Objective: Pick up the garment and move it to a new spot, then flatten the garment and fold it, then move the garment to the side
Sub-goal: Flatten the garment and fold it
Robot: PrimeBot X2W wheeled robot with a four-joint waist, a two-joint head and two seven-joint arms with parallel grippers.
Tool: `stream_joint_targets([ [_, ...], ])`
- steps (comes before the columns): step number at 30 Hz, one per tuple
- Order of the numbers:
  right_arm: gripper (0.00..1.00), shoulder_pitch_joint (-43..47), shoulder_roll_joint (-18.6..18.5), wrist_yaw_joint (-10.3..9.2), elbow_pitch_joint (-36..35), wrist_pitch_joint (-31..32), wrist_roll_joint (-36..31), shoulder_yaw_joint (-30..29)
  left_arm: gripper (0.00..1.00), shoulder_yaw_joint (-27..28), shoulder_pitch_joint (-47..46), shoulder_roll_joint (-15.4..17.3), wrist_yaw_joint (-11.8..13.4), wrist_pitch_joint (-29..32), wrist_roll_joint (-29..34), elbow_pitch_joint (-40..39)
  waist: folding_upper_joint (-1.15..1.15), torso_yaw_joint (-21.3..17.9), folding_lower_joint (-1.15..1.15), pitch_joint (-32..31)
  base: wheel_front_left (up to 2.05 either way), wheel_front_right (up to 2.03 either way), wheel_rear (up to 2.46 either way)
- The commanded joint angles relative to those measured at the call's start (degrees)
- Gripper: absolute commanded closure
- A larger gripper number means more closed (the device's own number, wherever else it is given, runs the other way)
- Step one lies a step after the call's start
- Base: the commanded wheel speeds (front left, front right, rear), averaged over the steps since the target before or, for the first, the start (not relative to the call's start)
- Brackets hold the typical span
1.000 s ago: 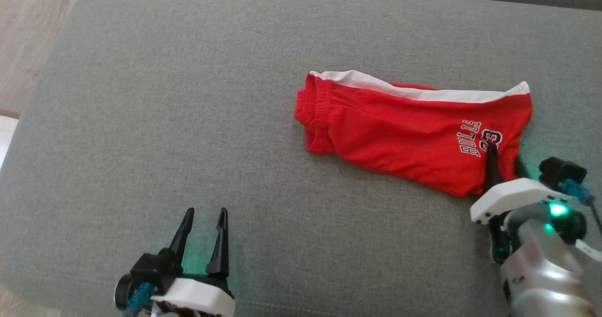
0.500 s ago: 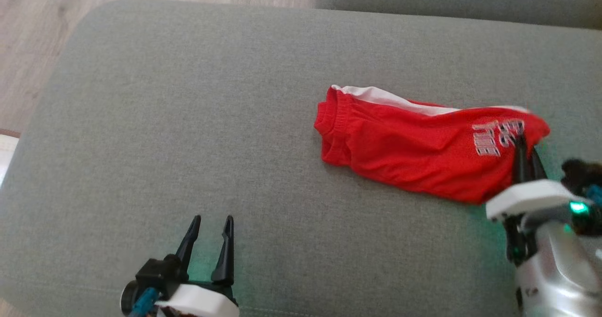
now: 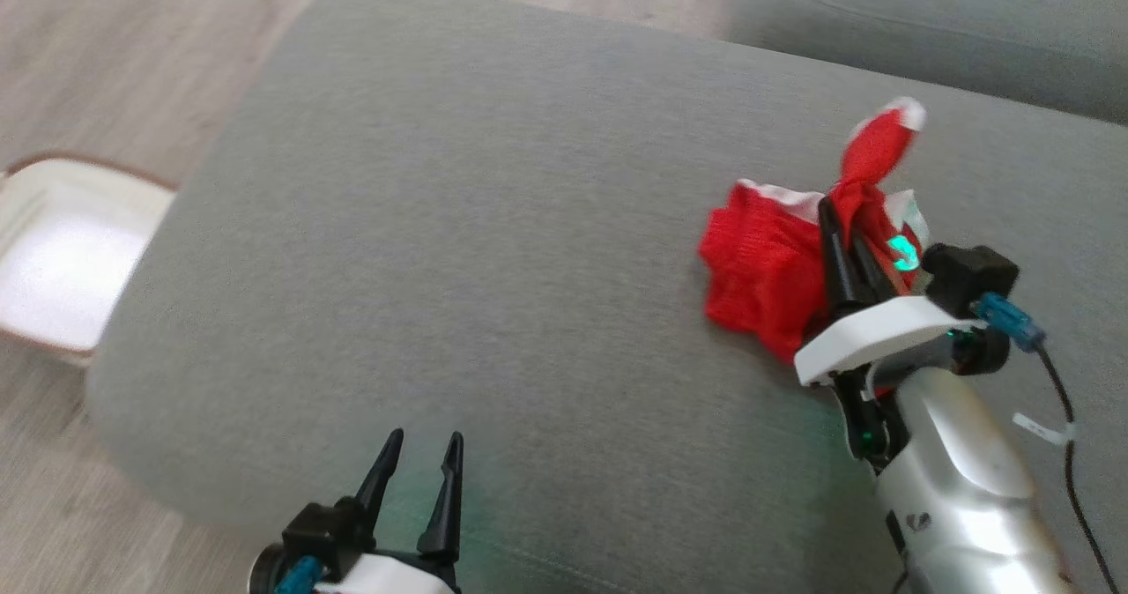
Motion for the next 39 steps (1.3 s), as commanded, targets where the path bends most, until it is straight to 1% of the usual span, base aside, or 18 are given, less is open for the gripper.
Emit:
stream_joint_targets([
  [1, 1.0, -3.29, 0.67, 0.19, 0.66, -0.37, 0.37, 2.45, 0.0, 1.4, -0.6, 0.4, -0.14, -0.3, -0.57, -1.1, 0.0, 5.28, 0.0, -0.16, 0.0, 0.0, 0.0],
  [2, 1.0, -3.76, 0.67, 0.19, 2.17, -0.37, 0.34, 2.96, 0.0, 1.43, -0.48, 0.4, -0.12, -0.3, -0.53, -1.14, 0.0, 6.17, 0.0, -0.1, 0.0, 0.0, 0.0],
  [3, 0.64, -4.17, 0.67, 0.19, 4.12, -0.37, 0.65, 3.23, 0.0, 1.48, -0.32, 0.4, -0.11, -0.3, -0.51, -1.14, 0.0, 6.93, 0.0, -0.09, 0.0, 0.0, 0.0],
  [4, 0.02, -4.74, 0.67, 0.19, 5.43, -0.37, 1.02, 3.26, 0.0, 1.59, -0.14, 0.4, -0.07, -0.3, -0.51, -1.13, 0.0, 7.54, 0.0, -0.07, 0.0, 0.0, 0.0],
  [5, 0.0, -5.27, 0.67, 0.19, 6.43, -0.37, 0.99, 3.62, 0.0, 1.67, -0.01, 0.4, -0.08, -0.3, -0.46, -1.12, 0.0, 8.0, 0.0, -0.04, 0.0, 0.0, 0.0],
  [8, 0.0, -5.95, 0.68, 0.19, 7.48, -0.37, 1.3, 4.69, 0.0, 2.23, 0.3, 0.4, -0.02, -0.3, -0.5, -1.22, 0.0, 8.33, 0.0, -0.15, 0.0, 0.0, 0.0],
  [12, 0.0, -5.47, 0.68, 0.19, 5.09, -0.37, 0.81, 5.34, 0.0, 3.02, 0.4, 0.4, 0.24, -0.3, -0.49, -1.82, 0.0, 7.09, 0.0, -0.47, 0.0, 0.0, 0.0],
  [15, 0.0, -3.94, 0.68, 0.19, 0.13, -0.37, -0.74, 4.36, 0.0, 3.72, 0.1, 0.4, 0.4, -0.3, -0.16, -2.68, 0.0, 4.73, 0.0, -0.95, 0.0, 0.0, 0.0],
  [17, 0.0, -2.3, 0.68, 0.19, -3.44, -0.37, -2.5, 2.61, 0.0, 4.12, -0.35, 0.4, 0.36, -0.3, 0.2, -3.21, 0.0, 2.86, 0.0, -1.31, 0.0, 0.0, 0.0],
  [20, 0.0, 1.29, 0.68, 0.19, -8.45, -0.37, -5.25, -2.45, 0.0, 4.67, -1.22, 0.4, 0.37, -0.3, 0.84, -3.86, 0.0, 0.1, 0.0, -2.01, 0.0, 0.0, 0.0],
  [23, 0.0, 5.2, 0.68, 0.19, -11.24, -0.37, -7.48, -6.89, 0.0, 5.63, -1.71, 0.4, 0.41, -0.31, 1.54, -4.21, 0.0, -2.95, 0.0, -2.93, 0.0, 0.0, 0.0],
  [27, 0.0, 9.77, 0.68, 0.19, -12.16, -0.37, -9.44, -10.7, 0.0, 7.04, -1.55, 0.4, 0.6, -0.31, 2.55, -4.41, 0.0, -6.64, 0.0, -4.31, 0.0, 0.0, 0.0],
  [30, 0.0, 12.68, 0.68, 0.19, -12.35, -0.37, -9.72, -12.79, 0.0, 8.26, -0.77, 0.4, 0.86, -0.31, 3.16, -4.62, 0.0, -8.96, 0.0, -5.24, 0.0, 0.0, 0.0],
  [34, 0.0, 15.84, 0.68, 0.19, -12.81, -0.37, -10.05, -13.16, 0.0, 9.41, 0.85, 0.4, 1.22, -0.31, 4.11, -5.63, 0.0, -11.46, 0.0, -5.98, 0.0, 0.0, 0.0],
  [39, 0.0, 19.69, 0.68, 0.19, -12.84, -0.37, -9.56, -13.1, 0.0, 10.23, 3.33, 0.4, 2.22, -0.31, 4.55, -7.81, 0.0, -13.32, 0.0, -6.55, 0.0, 0.0, 0.0],
])
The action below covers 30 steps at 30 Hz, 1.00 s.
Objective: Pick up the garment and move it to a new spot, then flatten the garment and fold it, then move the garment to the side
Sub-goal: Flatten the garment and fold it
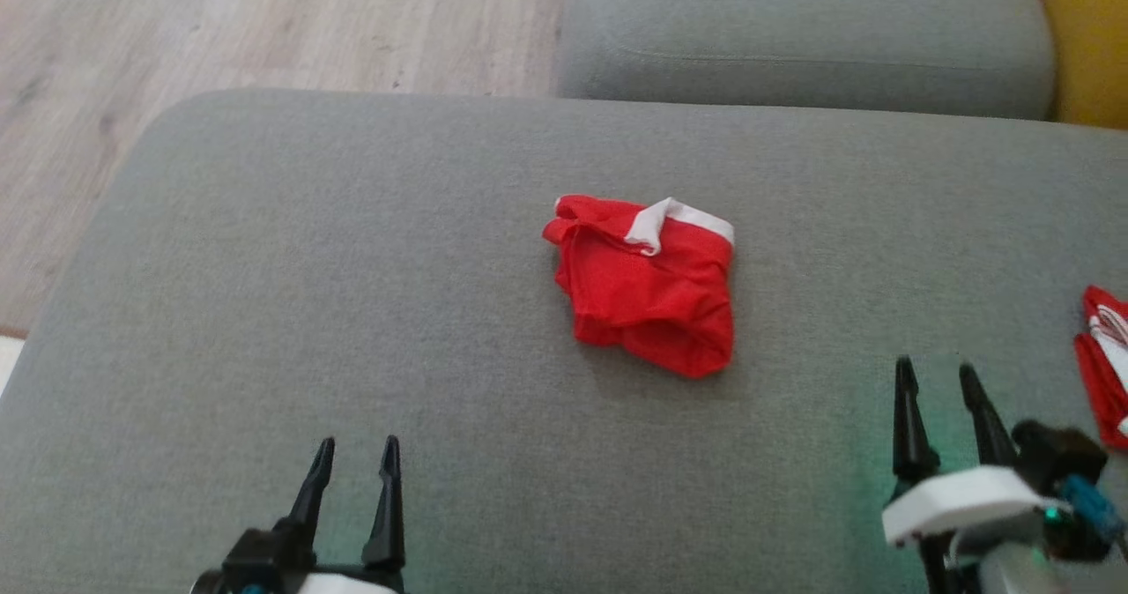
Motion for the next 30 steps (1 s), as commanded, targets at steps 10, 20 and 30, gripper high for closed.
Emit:
stream_joint_targets([
  [10, 0.0, 0.28, -0.22, 0.19, -1.87, -0.37, 1.56, 1.78, 0.0, 0.65, -0.37, 0.2, 0.1, -0.31, 0.55, -2.59, 0.0, -1.12, 0.0, -0.56, 0.0, 0.0, 0.0],
  [20, 1.0, -4.53, -0.21, 0.19, 1.22, -0.37, 3.54, 5.26, 0.0, -0.9, -0.81, 0.2, -0.53, -0.31, -0.95, -1.53, 0.0, 2.77, 0.0, 1.23, 0.0, 0.0, 0.0],
  [30, 1.0, -19.4, -0.21, 0.19, 9.98, -0.37, 0.6, 5.12, 0.0, -4.77, -3.86, 0.2, -1.74, -0.31, -2.09, -0.56, 0.0, 9.72, 0.0, 6.75, 0.0, 0.0, 0.0],
])
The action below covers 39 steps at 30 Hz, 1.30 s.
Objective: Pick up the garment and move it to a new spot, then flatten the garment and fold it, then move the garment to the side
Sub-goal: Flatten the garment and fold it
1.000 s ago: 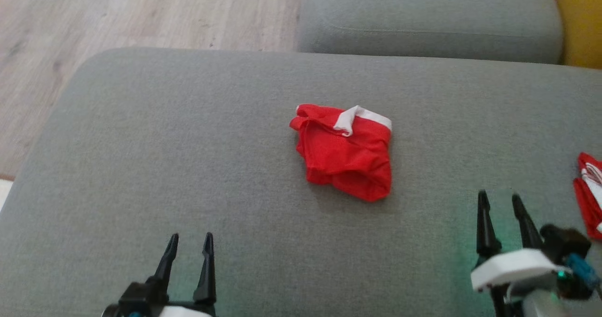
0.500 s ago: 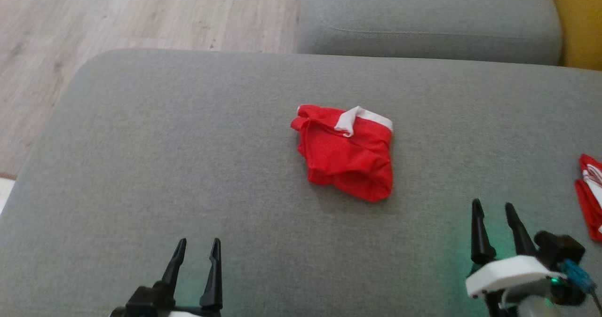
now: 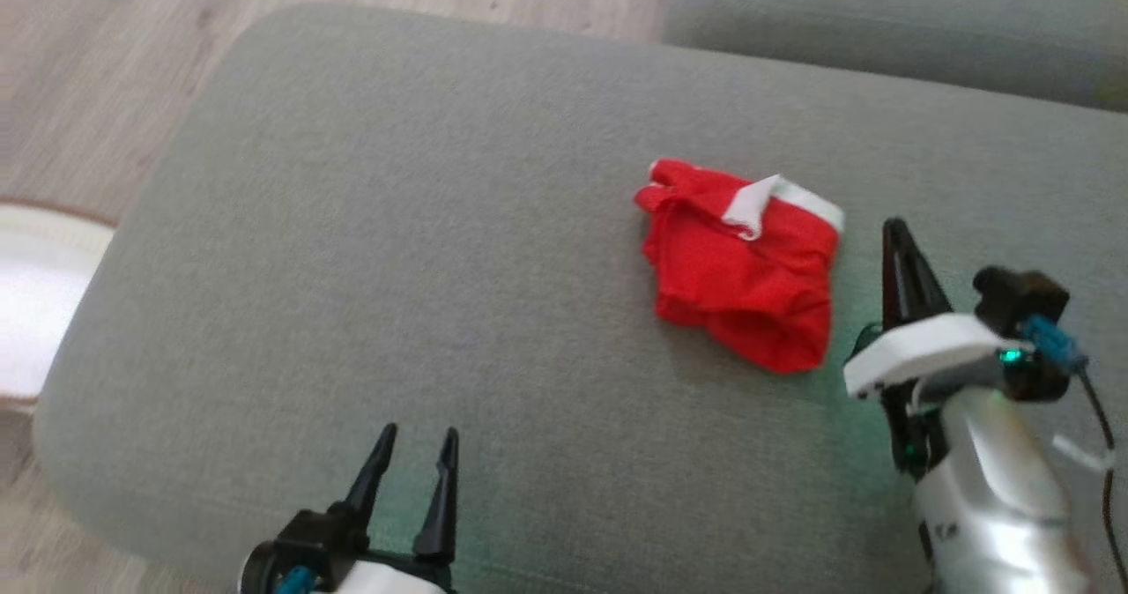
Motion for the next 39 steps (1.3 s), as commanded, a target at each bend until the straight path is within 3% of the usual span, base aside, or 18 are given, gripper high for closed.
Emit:
stream_joint_targets([
  [1, 1.0, -3.04, -0.21, 0.19, -0.27, -0.37, -1.22, 0.56, 0.0, 0.96, -2.2, 0.09, -0.17, -0.31, -0.4, -1.36, 0.0, 2.42, -0.01, 2.21, 0.0, 0.0, 0.0],
  [11, 1.0, -11.65, -0.21, 0.19, 9.46, -0.37, -8.93, -6.61, 0.0, -2.47, -3.69, 0.09, -0.48, -0.31, -1.63, -0.74, 0.0, 6.49, -0.01, 5.45, 0.0, 0.0, 0.0],
  [17, 1.0, -12.86, -0.21, 0.19, 16.26, -0.37, -8.89, -3.06, 0.0, -4.48, -4.7, 0.09, -0.19, -0.31, -3.41, -0.88, 0.0, 7.13, -0.01, 6.63, 0.0, 0.0, 0.0],
  [27, 1.0, -10.57, -0.21, 0.19, 13.07, -0.37, -4.19, 5.85, 0.0, -5.81, -5.6, 0.09, -0.69, -0.31, -4.23, -1.06, 0.0, 7.66, -0.01, 7.11, 0.0, 0.0, 0.0],
  [39, 1.0, -12.39, -0.21, 0.19, 11.82, -0.37, -2.4, 7.24, 0.0, -7.02, -5.44, 0.09, -1.08, -0.31, -5.52, -1.32, 0.0, 10.28, -0.01, 7.22, 0.0, 0.0, 0.0],
])
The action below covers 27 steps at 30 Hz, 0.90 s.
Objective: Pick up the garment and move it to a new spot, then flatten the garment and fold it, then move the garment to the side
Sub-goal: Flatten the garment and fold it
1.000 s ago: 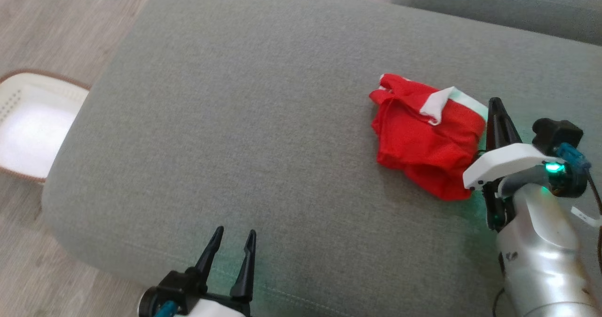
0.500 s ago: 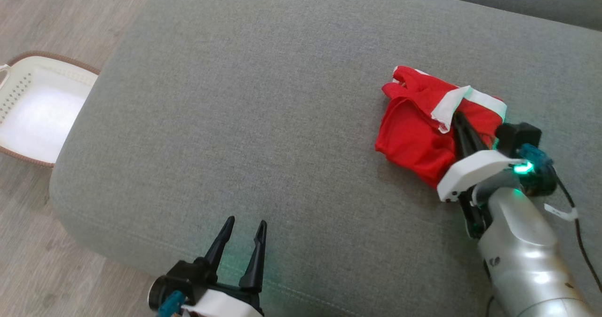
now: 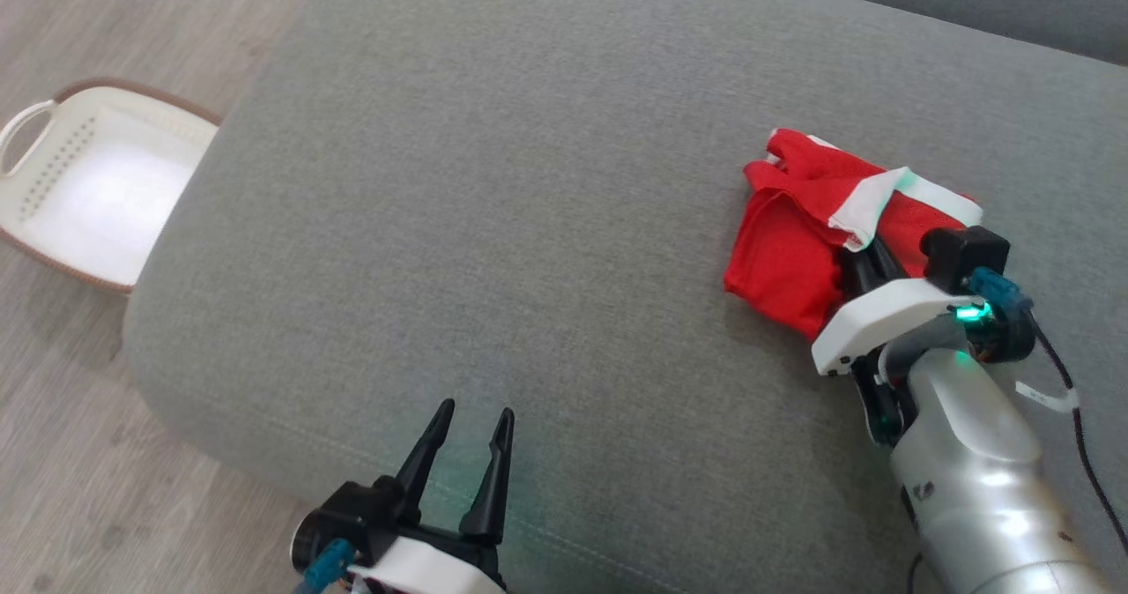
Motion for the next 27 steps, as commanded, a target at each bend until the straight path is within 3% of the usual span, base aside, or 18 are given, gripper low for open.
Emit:
stream_joint_targets([
  [1, 1.0, -2.97, 0.58, 0.19, -0.88, -0.37, -0.13, 1.29, 0.0, 1.19, -1.32, 0.16, -0.15, -0.31, -0.66, -1.64, 0.0, 0.68, 0.0, 0.08, 0.0, 0.0, 0.0],
  [13, 1.0, -10.79, 0.25, 0.19, 6.27, -0.37, -5.83, -4.26, 0.0, 0.01, -0.75, 0.16, 0.12, -0.31, -2.71, -1.3, 0.0, 5.55, 0.0, -0.1, 0.0, 0.0, 0.0],
  [20, 1.0, -12.02, 0.42, 0.19, 10.14, -0.37, -9.34, -6.78, 0.0, 0.83, -0.25, 0.16, 0.49, -0.31, -3.06, -1.36, 0.0, 6.02, 0.0, 0.07, 0.0, 0.0, 0.0],
  [23, 1.0, -10.83, 0.53, 0.19, 9.3, -0.37, -9.18, -5.64, 0.0, 0.77, -0.32, 0.16, 0.5, -0.31, -3.05, -1.35, 0.0, 6.06, 0.0, 0.0, 0.0, 0.0, 0.0],
  [27, 1.0, -7.83, 0.55, 0.19, 6.04, -0.37, -3.92, 0.57, 0.0, 0.45, -0.55, 0.16, 0.33, -0.31, -2.86, -1.24, 0.0, 5.76, 0.0, -0.4, 0.0, 0.0, 0.0],
])
